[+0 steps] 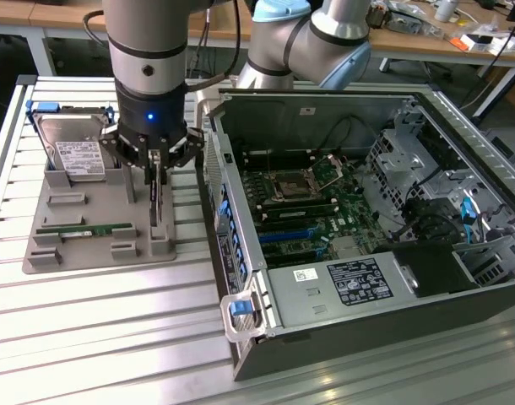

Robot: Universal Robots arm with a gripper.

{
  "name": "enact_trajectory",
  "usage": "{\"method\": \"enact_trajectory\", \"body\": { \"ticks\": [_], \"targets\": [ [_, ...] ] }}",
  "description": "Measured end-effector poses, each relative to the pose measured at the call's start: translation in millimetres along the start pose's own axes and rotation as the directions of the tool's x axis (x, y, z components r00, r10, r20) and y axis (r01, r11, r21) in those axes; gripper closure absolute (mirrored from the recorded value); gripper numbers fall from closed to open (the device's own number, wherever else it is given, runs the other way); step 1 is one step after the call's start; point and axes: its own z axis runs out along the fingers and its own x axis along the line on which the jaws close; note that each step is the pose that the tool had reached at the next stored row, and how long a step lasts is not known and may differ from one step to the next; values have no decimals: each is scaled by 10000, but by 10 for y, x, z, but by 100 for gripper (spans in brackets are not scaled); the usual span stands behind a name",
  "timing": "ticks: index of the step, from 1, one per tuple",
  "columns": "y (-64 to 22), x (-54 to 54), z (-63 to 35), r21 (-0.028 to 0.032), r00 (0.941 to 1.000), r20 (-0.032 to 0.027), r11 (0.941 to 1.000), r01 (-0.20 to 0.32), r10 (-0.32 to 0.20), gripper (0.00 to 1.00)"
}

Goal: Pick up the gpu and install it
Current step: 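Pick up the gpu and move the gpu toward the slot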

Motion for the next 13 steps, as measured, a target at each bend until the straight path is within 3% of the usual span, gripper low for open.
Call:
{"method": "enact_trajectory", "body": {
  "ticks": [13],
  "targets": [
    [9,3,-135,-3,10000,1,10000,0,0,74]
  ]
}}
